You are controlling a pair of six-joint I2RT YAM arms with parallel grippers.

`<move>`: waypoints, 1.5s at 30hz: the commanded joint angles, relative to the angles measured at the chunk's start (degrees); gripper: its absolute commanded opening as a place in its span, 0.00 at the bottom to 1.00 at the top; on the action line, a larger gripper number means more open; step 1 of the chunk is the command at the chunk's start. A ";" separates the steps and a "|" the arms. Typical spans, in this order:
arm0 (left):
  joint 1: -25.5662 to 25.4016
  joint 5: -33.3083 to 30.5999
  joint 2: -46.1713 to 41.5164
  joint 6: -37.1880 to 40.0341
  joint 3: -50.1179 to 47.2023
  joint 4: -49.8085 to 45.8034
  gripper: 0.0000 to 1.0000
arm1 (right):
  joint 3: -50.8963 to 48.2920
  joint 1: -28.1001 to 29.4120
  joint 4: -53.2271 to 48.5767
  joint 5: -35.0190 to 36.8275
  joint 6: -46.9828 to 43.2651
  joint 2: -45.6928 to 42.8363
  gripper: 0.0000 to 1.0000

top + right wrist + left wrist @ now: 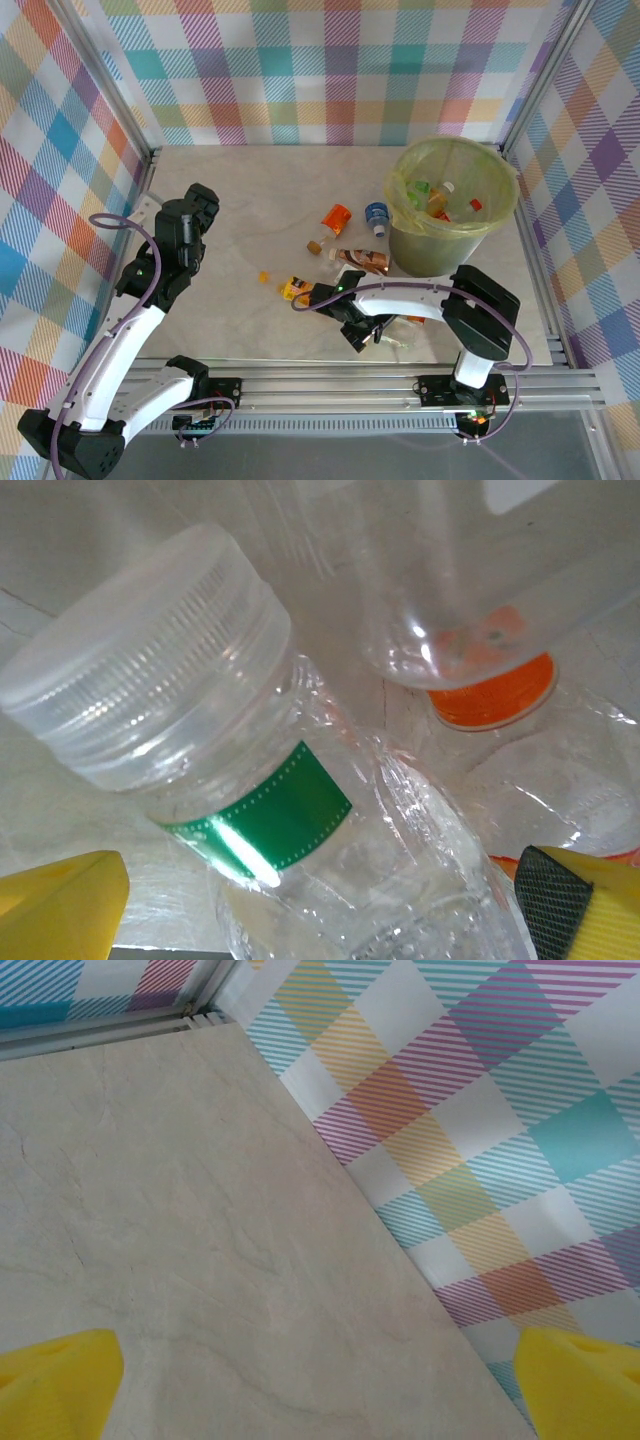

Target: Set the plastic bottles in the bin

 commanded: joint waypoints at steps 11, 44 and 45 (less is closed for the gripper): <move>1.53 1.39 0.43 -0.30 -0.69 1.28 1.00 | 0.66 0.40 -0.12 -0.84 -1.25 0.70 0.94; 1.91 1.93 -0.16 -0.35 -0.49 1.22 1.00 | -0.51 0.42 3.63 -4.39 -3.39 1.77 0.59; 1.98 1.80 -0.12 -0.31 -0.53 1.22 1.00 | -0.12 0.39 3.14 -4.18 -3.50 1.73 0.56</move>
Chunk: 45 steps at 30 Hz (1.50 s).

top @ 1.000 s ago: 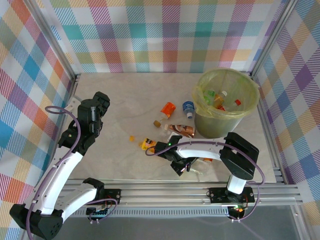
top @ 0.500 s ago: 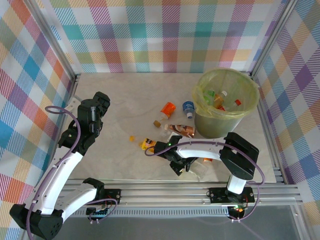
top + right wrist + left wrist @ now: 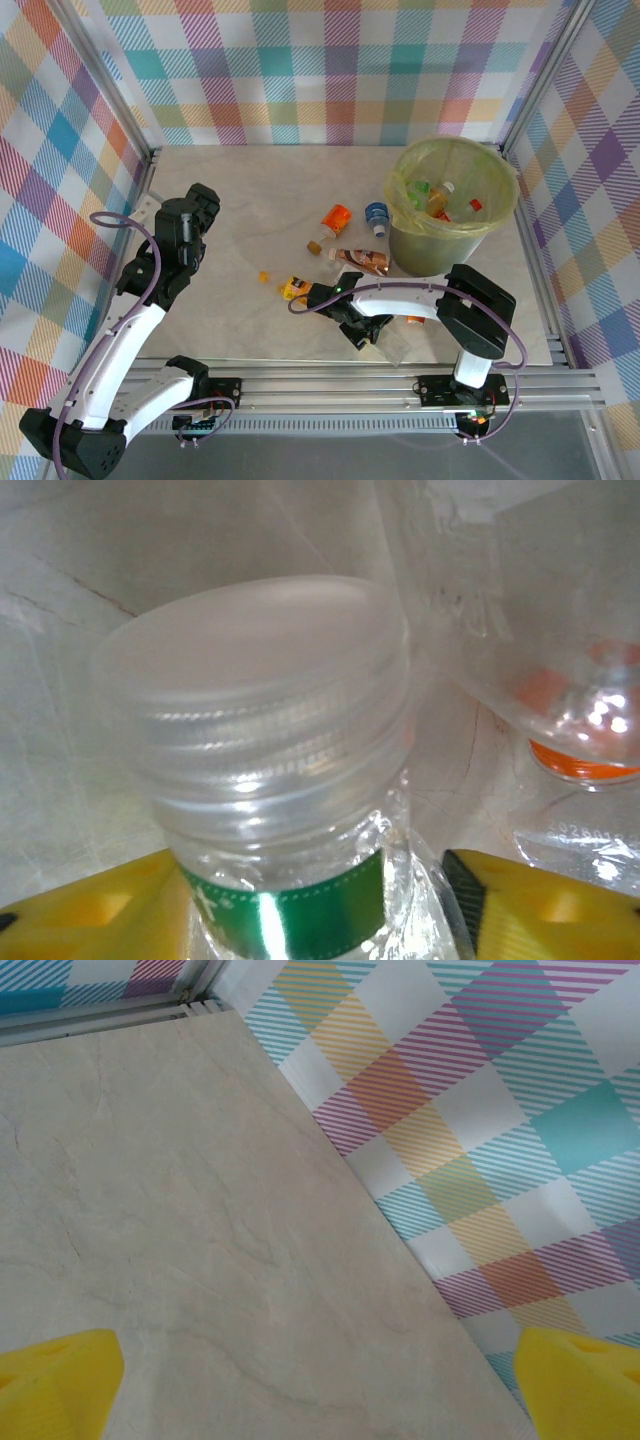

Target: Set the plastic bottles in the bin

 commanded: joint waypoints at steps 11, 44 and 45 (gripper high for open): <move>1.34 -0.62 -1.49 -0.14 -0.21 0.85 1.00 | 10.42 3.37 -8.97 1.37 -3.96 -4.41 0.40; 1.34 2.24 0.14 3.23 0.13 1.61 1.00 | 35.20 -28.03 20.40 17.71 -24.25 -27.88 0.40; 1.34 2.54 0.43 3.45 0.31 1.63 1.00 | 36.17 -29.99 19.04 16.87 -23.68 -26.80 0.40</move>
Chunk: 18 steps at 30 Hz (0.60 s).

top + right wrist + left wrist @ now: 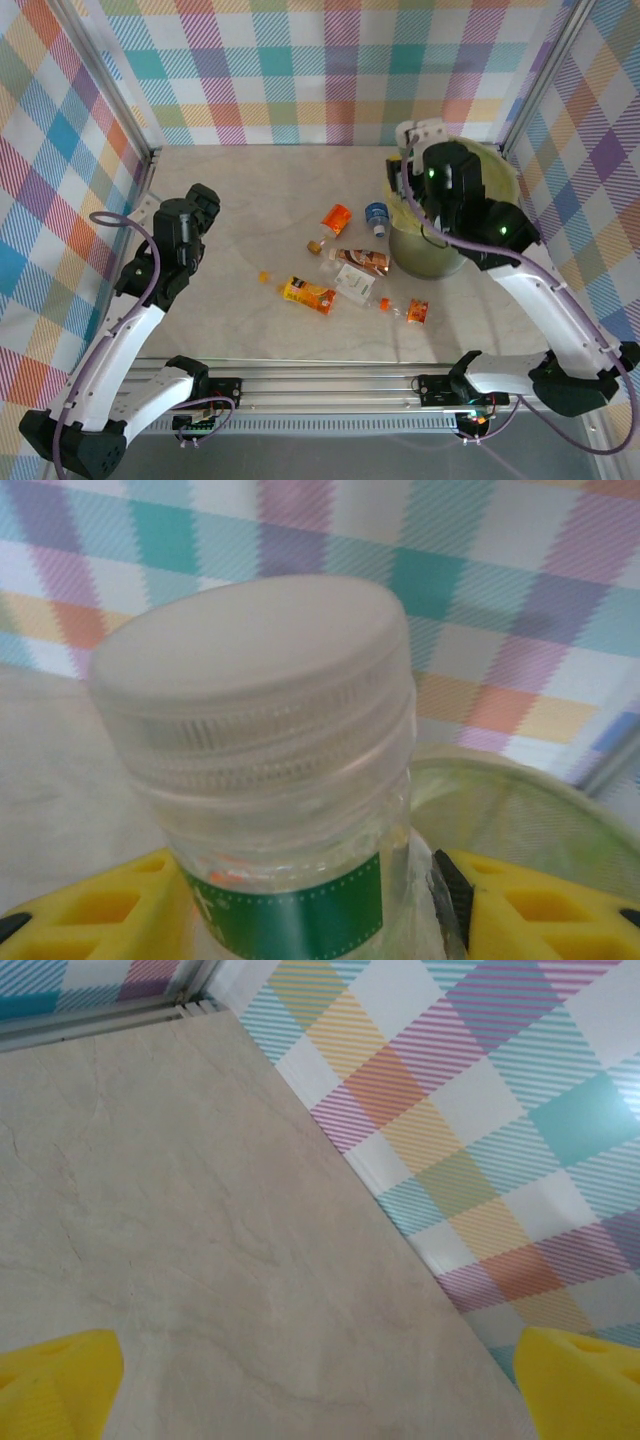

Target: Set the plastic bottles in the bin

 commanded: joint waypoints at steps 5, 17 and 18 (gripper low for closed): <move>1.01 2.60 1.82 2.72 0.89 1.91 1.00 | 6.10 -13.08 -6.37 -4.89 2.54 8.26 0.39; 1.01 3.52 3.13 4.28 1.45 2.12 1.00 | 5.70 -23.51 -14.07 -9.76 9.78 17.36 0.41; 1.01 3.67 3.25 4.30 1.44 2.23 1.00 | 5.60 -24.03 -14.47 -9.62 10.20 17.80 0.41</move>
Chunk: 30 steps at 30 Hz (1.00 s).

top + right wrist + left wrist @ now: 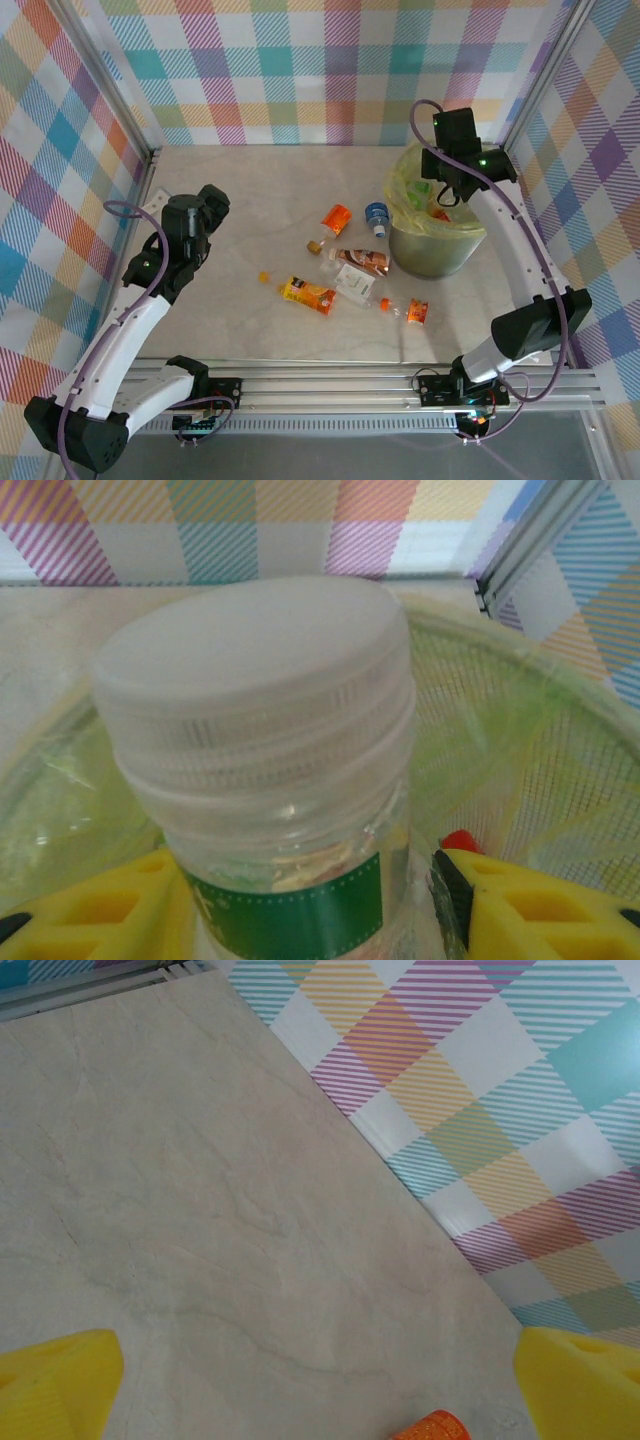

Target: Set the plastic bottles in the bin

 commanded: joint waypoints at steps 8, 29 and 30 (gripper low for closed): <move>0.92 1.61 0.94 1.64 1.85 1.58 1.00 | -0.21 -4.43 -5.98 -2.58 4.55 4.31 0.46; 0.97 2.06 2.05 2.73 2.87 0.94 1.00 | 4.53 -4.87 -10.32 -5.06 5.33 4.17 0.95; 0.96 2.05 2.19 2.69 2.98 0.94 1.00 | 4.66 -4.80 -10.39 -6.27 5.35 3.32 0.96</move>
